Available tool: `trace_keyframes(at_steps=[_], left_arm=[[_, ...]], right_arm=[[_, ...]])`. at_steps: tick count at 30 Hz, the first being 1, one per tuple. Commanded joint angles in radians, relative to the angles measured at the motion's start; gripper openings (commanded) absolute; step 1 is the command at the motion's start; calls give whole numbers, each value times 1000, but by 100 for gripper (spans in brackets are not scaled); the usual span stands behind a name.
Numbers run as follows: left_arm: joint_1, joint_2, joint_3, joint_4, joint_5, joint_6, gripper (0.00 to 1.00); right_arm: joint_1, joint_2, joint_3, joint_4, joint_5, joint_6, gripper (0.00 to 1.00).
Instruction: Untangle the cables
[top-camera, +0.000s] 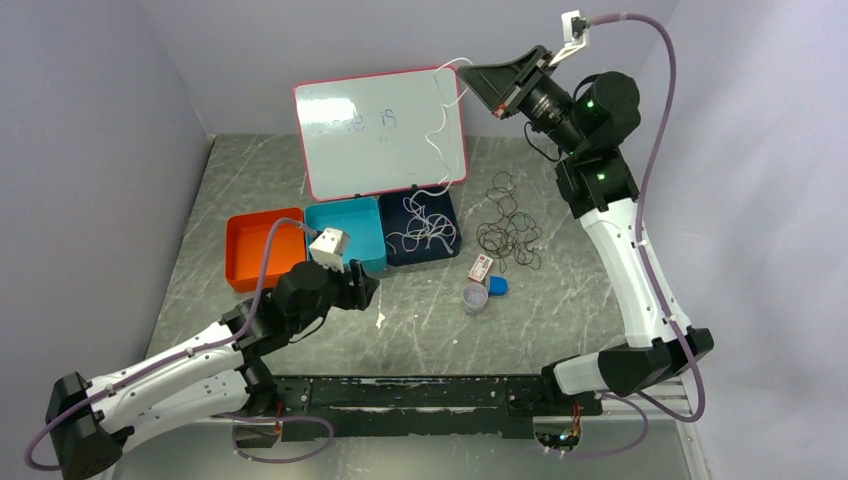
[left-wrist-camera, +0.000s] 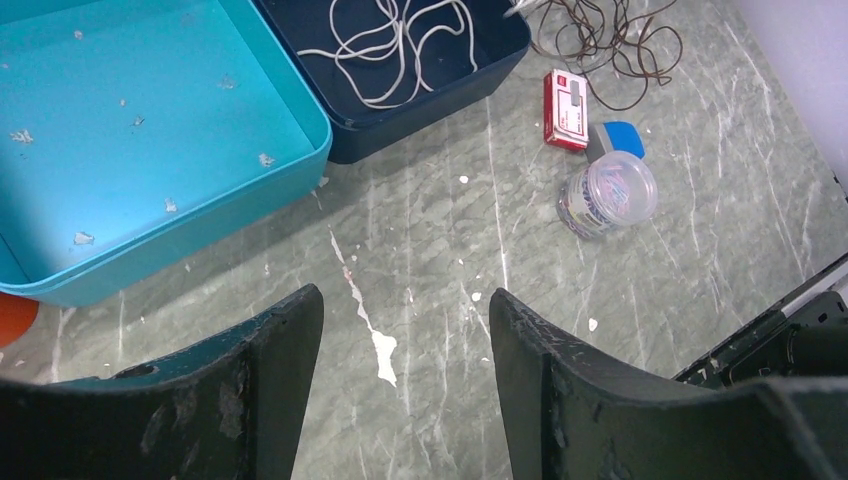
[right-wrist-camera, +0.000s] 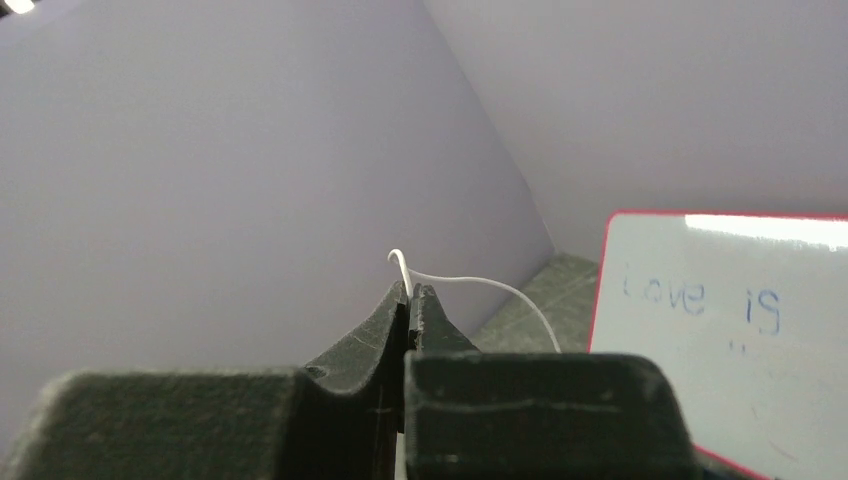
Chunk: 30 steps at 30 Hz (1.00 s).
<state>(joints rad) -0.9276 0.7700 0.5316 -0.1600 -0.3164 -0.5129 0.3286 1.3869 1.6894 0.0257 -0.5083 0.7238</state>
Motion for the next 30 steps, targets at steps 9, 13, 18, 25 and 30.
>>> trace_keyframes(at_steps=[9,13,18,25,30], left_arm=[[-7,-25,16,-27,-37,-22,66],[-7,-33,11,-36,-42,-27,66],[-7,-33,5,-38,-39,-35,66],[-7,-29,2,-44,-39,-43,65],[-7,-34,0,-55,-42,-46,65]], right_arm=[[3,134,30,59,16,22,0],[3,151,-53,87,21,9,0],[3,163,-159,85,36,-36,0],[7,159,-321,77,29,-70,0],[16,131,-414,56,67,-106,0]])
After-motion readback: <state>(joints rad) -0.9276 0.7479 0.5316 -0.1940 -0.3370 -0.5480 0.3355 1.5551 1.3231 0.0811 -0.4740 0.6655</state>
